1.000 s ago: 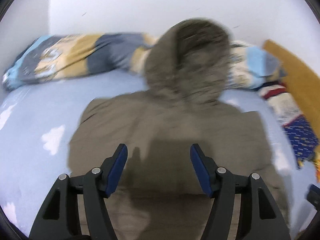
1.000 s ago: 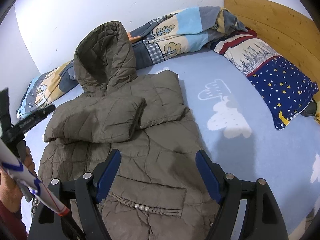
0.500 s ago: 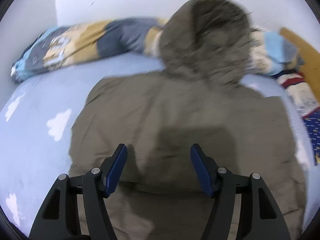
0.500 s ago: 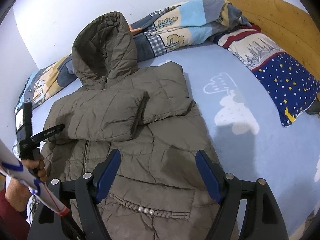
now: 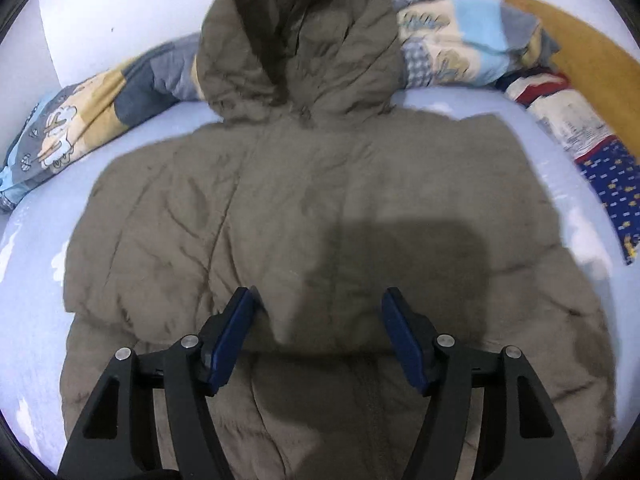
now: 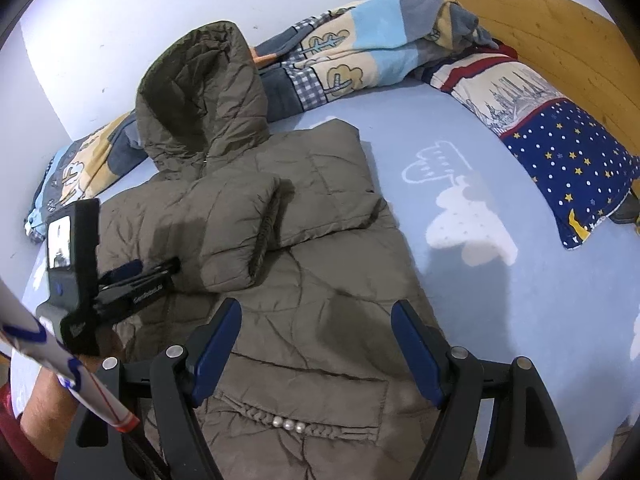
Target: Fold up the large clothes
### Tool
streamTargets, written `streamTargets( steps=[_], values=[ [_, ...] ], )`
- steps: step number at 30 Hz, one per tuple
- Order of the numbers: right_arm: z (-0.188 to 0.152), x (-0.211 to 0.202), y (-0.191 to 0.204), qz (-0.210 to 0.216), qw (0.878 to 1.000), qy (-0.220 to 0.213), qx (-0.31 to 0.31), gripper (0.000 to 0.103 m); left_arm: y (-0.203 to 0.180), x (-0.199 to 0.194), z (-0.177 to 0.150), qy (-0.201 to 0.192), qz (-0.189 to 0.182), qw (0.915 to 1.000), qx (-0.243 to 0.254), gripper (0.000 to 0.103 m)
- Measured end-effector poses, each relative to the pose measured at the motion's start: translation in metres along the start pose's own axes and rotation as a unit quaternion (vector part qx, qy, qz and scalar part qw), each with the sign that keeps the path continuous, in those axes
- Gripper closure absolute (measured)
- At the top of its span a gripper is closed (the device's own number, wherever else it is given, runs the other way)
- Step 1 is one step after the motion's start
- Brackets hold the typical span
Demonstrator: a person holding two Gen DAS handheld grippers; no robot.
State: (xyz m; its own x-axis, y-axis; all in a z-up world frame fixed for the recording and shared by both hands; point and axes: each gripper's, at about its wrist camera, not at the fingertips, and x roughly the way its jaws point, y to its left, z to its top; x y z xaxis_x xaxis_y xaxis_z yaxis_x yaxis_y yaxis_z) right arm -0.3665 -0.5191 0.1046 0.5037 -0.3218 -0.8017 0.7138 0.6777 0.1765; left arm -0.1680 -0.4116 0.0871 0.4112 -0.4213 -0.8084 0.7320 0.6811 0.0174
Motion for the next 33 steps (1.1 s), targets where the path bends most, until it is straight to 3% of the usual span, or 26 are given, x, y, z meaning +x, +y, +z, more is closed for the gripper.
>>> streamTargets(
  steps=[5, 13, 18, 21, 25, 28, 31, 33],
  values=[
    [0.002, -0.005, -0.004, 0.0, 1.0, -0.005, 0.003, 0.021, -0.007, -0.041, -0.018, -0.03, 0.012, 0.9994, 0.015, 0.037],
    [-0.003, -0.011, 0.0, -0.002, 1.0, -0.006, -0.017, 0.021, -0.004, -0.108, -0.061, -0.071, 0.063, 0.9953, 0.02, 0.037],
    [-0.002, -0.038, -0.003, -0.014, 0.998, -0.047, -0.028, 0.021, -0.004, -0.162, -0.077, -0.115, 0.081, 0.9901, 0.001, 0.037],
    [-0.004, -0.066, -0.01, -0.059, 0.993, -0.099, -0.037, 0.021, -0.014, -0.206, -0.082, -0.155, 0.067, 0.9856, -0.011, 0.036],
    [-0.023, -0.13, -0.035, -0.085, 0.982, -0.164, -0.021, 0.021, -0.045, -0.267, -0.087, -0.218, 0.022, 0.9757, -0.01, 0.033],
    [-0.047, -0.191, -0.054, -0.122, 0.968, -0.221, -0.006, 0.017, -0.076, -0.312, -0.08, -0.263, 0.0, 0.9648, -0.002, 0.032],
    [-0.059, -0.259, -0.068, -0.063, 0.957, -0.283, -0.015, 0.012, -0.105, -0.364, -0.062, -0.316, 0.0, 0.9488, -0.016, 0.022],
    [-0.05, -0.293, -0.075, -0.04, 0.956, -0.289, -0.011, 0.01, -0.119, -0.396, -0.047, -0.349, 0.006, 0.9369, -0.021, 0.021]
  ],
)
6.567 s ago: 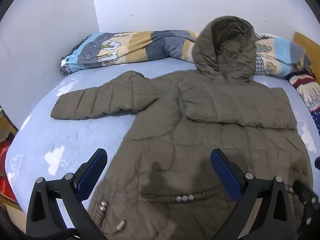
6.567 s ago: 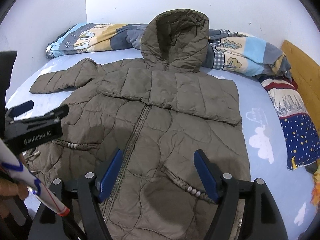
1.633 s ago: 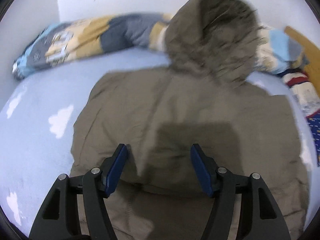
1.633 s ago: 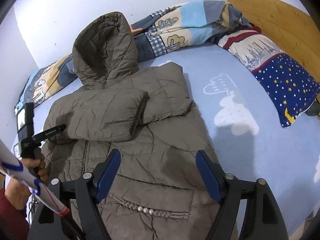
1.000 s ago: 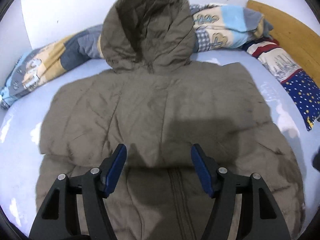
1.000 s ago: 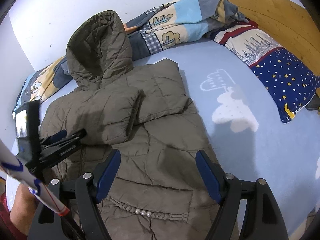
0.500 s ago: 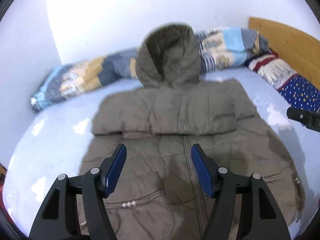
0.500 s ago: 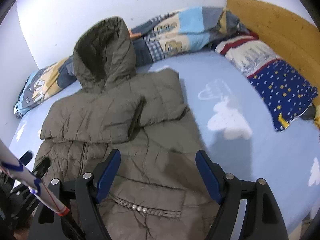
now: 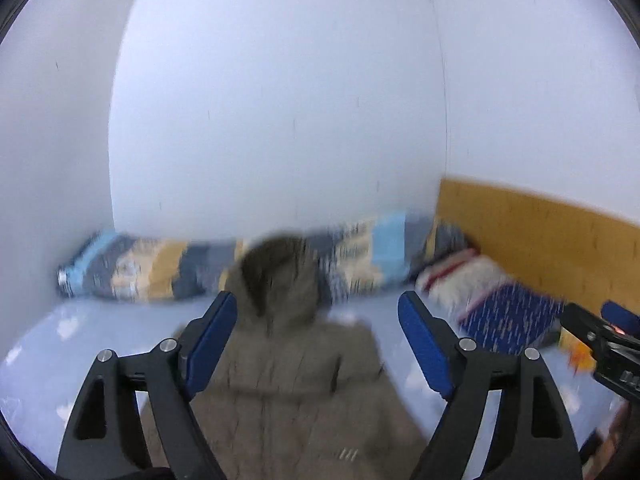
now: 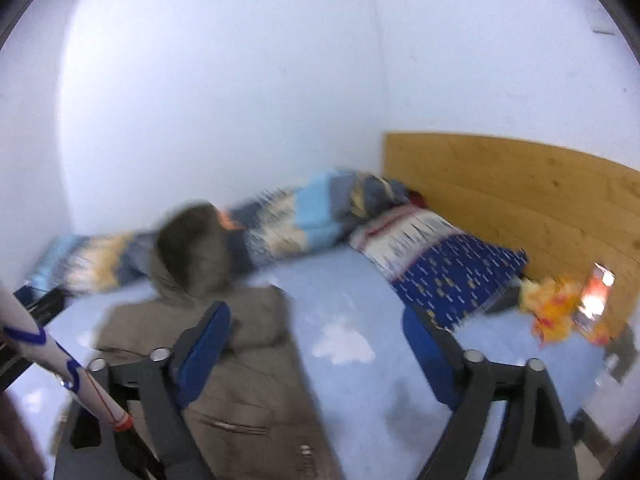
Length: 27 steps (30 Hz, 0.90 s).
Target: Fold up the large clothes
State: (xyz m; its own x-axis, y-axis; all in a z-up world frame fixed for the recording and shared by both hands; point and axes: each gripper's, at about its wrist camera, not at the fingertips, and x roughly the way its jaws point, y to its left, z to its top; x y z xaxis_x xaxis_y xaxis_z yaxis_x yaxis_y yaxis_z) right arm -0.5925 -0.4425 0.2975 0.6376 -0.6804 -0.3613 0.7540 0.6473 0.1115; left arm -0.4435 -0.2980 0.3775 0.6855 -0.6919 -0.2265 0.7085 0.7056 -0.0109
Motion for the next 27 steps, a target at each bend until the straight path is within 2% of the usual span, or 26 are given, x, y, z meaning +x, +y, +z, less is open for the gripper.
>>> streamTargets(
  steps=[2, 5, 7, 9, 11, 15, 18, 20, 23, 25, 27],
  values=[
    [0.036, -0.024, -0.013, 0.018, 0.999, -0.02, 0.02, 0.009, -0.018, -0.009, 0.037, -0.03, -0.002, 0.9995, 0.012, 0.019],
    [0.082, -0.052, -0.023, 0.02, 0.998, -0.057, 0.012, 0.007, -0.032, -0.016, 0.076, -0.045, 0.0, 0.9988, 0.019, 0.018],
    [0.106, -0.062, -0.033, 0.012, 0.997, -0.073, 0.017, 0.005, -0.033, -0.023, 0.083, -0.052, 0.003, 0.9985, 0.015, 0.018],
    [0.115, -0.064, -0.04, 0.002, 0.997, -0.072, 0.015, 0.004, -0.029, -0.029, 0.073, -0.056, -0.001, 0.9983, 0.017, 0.016],
    [0.105, -0.061, -0.045, 0.002, 0.998, -0.059, 0.011, 0.004, -0.024, -0.029, 0.047, -0.044, 0.001, 0.9985, 0.033, 0.016],
    [0.052, -0.049, -0.038, 0.023, 1.0, -0.01, 0.014, 0.004, -0.009, -0.019, -0.009, -0.007, 0.018, 0.9978, 0.063, 0.016],
    [0.017, -0.04, -0.021, 0.057, 0.998, 0.023, 0.005, 0.004, 0.011, -0.004, -0.015, 0.016, 0.037, 0.9976, 0.057, 0.016],
    [0.022, -0.041, -0.014, 0.077, 0.997, 0.023, 0.005, 0.004, 0.031, -0.004, 0.005, 0.007, 0.048, 0.9983, 0.031, 0.016],
    [0.055, -0.053, -0.001, 0.093, 0.995, -0.015, 0.009, 0.004, 0.057, -0.01, 0.03, -0.013, 0.04, 0.9991, 0.011, 0.014],
    [0.075, -0.059, 0.004, 0.1, 0.994, -0.043, 0.003, 0.003, 0.075, -0.004, 0.031, -0.001, 0.041, 0.9991, 0.008, 0.014],
    [0.08, -0.051, 0.009, 0.111, 0.993, -0.043, -0.001, 0.0, 0.1, 0.012, 0.012, 0.033, 0.04, 0.9986, 0.013, 0.014]
  ],
)
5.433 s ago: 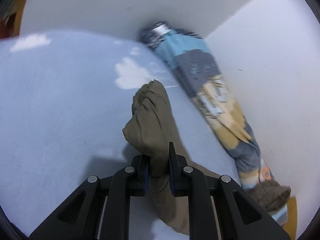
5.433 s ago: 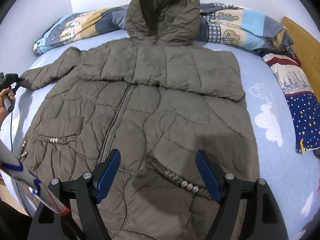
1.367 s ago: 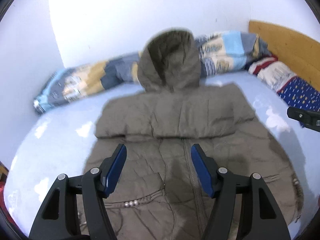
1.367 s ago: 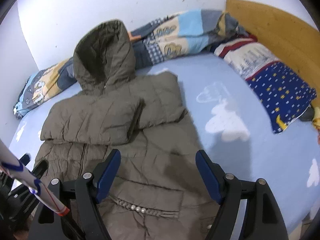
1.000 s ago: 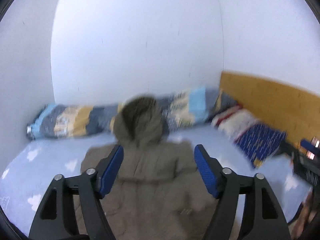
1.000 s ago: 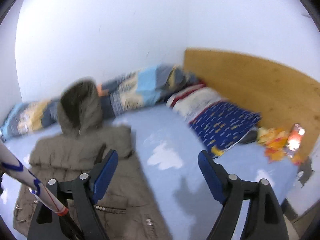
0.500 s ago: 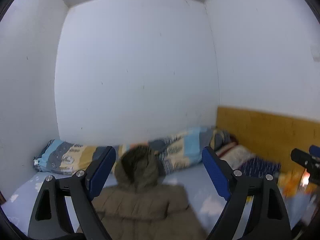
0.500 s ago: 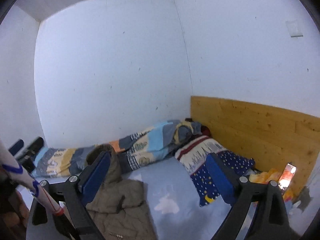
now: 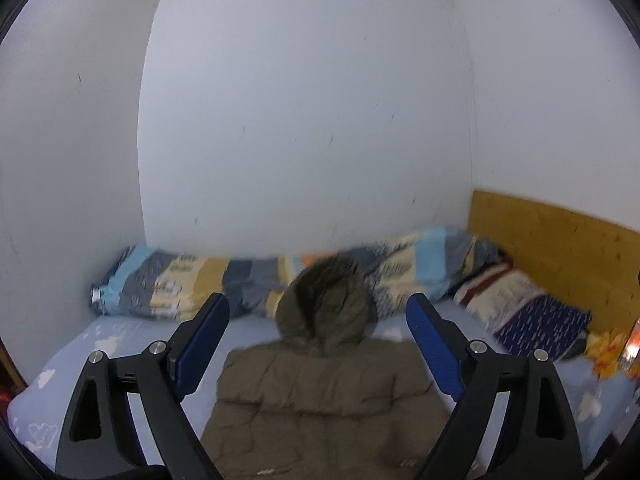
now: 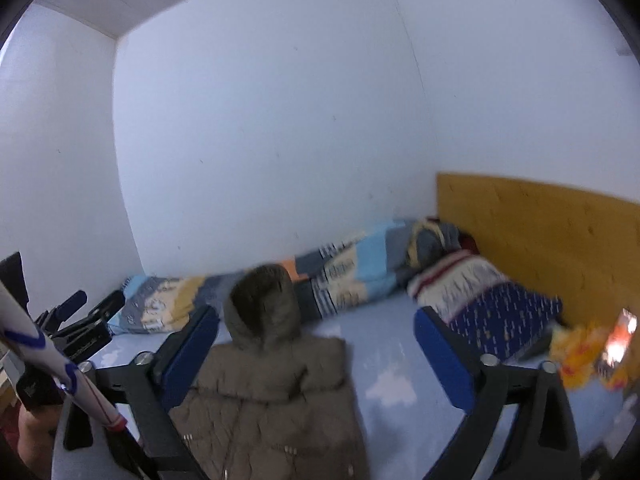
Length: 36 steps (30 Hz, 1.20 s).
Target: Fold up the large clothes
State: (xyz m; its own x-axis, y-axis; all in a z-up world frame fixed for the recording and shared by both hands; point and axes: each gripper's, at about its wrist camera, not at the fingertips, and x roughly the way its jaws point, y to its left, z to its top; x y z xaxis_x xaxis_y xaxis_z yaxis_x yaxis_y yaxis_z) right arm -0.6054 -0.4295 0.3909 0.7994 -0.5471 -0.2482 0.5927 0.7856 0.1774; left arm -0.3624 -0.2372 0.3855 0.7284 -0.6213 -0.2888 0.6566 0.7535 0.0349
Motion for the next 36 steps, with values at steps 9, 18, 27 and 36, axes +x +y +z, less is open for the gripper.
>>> streamTargets(
  steps=[9, 18, 27, 36],
  values=[
    [-0.145, 0.097, -0.034, -0.013, 0.98, 0.188, 0.063, 0.0, 0.099, 0.06, -0.149, 0.176, 0.047, 0.983, -0.025, 0.014],
    [-0.225, 0.132, -0.062, -0.019, 0.959, 0.272, 0.072, 0.0, 0.162, 0.082, -0.255, 0.27, 0.081, 0.9564, -0.075, 0.014],
    [-0.289, 0.147, -0.117, -0.005, 0.924, 0.334, 0.185, 0.0, 0.224, 0.074, -0.287, 0.306, 0.073, 0.9332, -0.174, 0.014],
    [-0.33, 0.158, -0.125, 0.017, 0.891, 0.385, 0.238, 0.01, 0.255, 0.069, -0.302, 0.322, 0.061, 0.9112, -0.249, 0.014]
  ],
)
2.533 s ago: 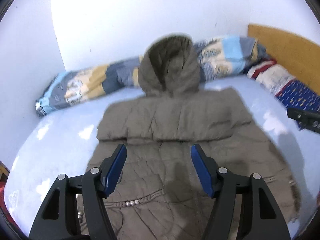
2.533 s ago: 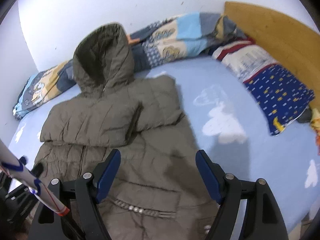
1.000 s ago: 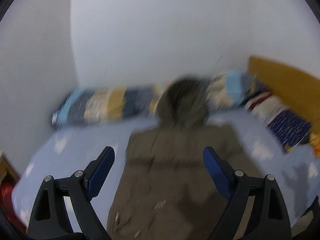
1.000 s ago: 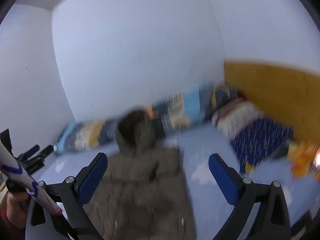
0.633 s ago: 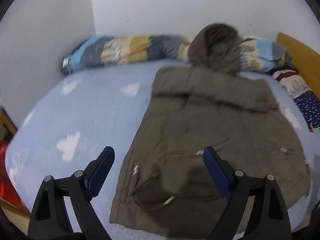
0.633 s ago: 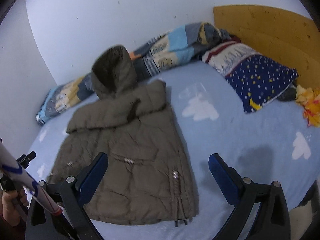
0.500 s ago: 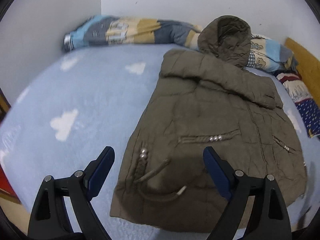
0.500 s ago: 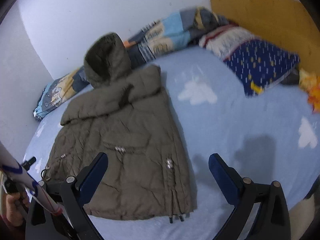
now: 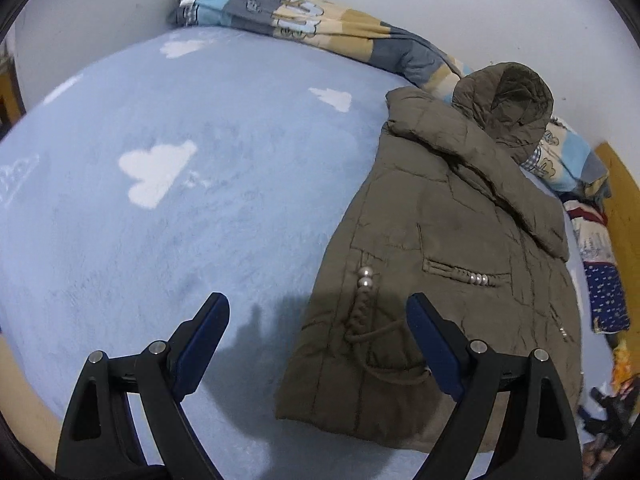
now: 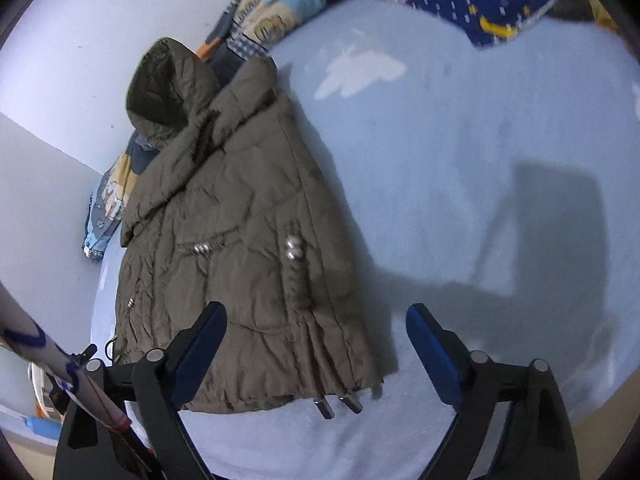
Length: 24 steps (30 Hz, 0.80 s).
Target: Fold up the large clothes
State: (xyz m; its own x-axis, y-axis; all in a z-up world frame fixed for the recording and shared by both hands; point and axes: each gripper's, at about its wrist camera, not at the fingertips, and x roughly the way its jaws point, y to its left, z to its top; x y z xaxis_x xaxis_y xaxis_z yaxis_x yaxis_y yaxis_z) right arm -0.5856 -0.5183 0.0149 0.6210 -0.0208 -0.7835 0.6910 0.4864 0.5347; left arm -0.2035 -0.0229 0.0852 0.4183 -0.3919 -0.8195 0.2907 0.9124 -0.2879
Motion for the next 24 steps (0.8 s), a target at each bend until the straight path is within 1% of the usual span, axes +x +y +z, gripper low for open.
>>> streamTargets(
  steps=[3, 8, 12, 13, 15, 16, 18, 19, 20, 21, 22, 23, 24],
  values=[
    [-0.003, 0.011, -0.007, 0.005, 1.0, 0.016, 0.017, 0.011, 0.006, 0.005, -0.004, 0.018, -0.014, 0.9996, -0.016, 0.014],
    [-0.009, 0.026, -0.006, 0.001, 0.999, 0.032, 0.026, 0.012, 0.016, 0.018, -0.012, 0.046, -0.027, 0.9976, -0.045, 0.014],
    [-0.015, 0.035, 0.006, -0.001, 0.999, 0.034, 0.013, 0.012, 0.014, 0.039, -0.026, 0.094, -0.055, 0.9913, -0.074, 0.014],
    [-0.016, 0.037, 0.009, 0.007, 0.999, 0.035, 0.013, 0.012, 0.011, 0.041, -0.029, 0.095, -0.054, 0.9914, -0.071, 0.014],
    [-0.021, 0.042, 0.017, 0.031, 0.999, 0.042, 0.01, 0.012, -0.001, 0.041, -0.034, 0.086, -0.04, 0.9943, -0.049, 0.014],
    [-0.023, 0.044, 0.021, 0.034, 0.998, 0.042, 0.005, 0.012, -0.008, 0.041, -0.036, 0.08, -0.038, 0.9953, -0.04, 0.014],
    [-0.028, 0.048, 0.029, 0.046, 0.998, 0.032, -0.006, 0.013, -0.02, 0.044, -0.042, 0.072, -0.045, 0.996, -0.029, 0.014],
    [-0.029, 0.05, 0.032, 0.06, 0.998, 0.03, -0.006, 0.016, -0.025, 0.044, -0.044, 0.065, -0.035, 0.9971, -0.019, 0.02],
    [-0.031, 0.053, 0.035, 0.07, 0.997, 0.028, -0.009, 0.028, -0.032, 0.045, -0.047, 0.055, -0.017, 0.9983, -0.002, 0.027],
    [-0.032, 0.054, 0.038, 0.06, 0.998, 0.02, -0.015, 0.041, -0.037, 0.046, -0.049, 0.046, -0.005, 0.9989, 0.012, 0.032],
    [-0.032, 0.055, 0.039, 0.047, 0.999, 0.014, -0.019, 0.045, -0.04, 0.046, -0.051, 0.036, 0.0, 0.9991, 0.021, 0.044],
    [-0.033, 0.058, 0.039, 0.044, 0.999, 0.007, -0.018, 0.051, -0.045, 0.044, -0.052, 0.023, 0.007, 0.9992, 0.033, 0.056],
    [-0.033, 0.058, 0.039, 0.04, 0.999, -0.001, -0.022, 0.056, -0.05, 0.041, -0.054, 0.01, 0.014, 0.9986, 0.051, 0.061]
  ],
)
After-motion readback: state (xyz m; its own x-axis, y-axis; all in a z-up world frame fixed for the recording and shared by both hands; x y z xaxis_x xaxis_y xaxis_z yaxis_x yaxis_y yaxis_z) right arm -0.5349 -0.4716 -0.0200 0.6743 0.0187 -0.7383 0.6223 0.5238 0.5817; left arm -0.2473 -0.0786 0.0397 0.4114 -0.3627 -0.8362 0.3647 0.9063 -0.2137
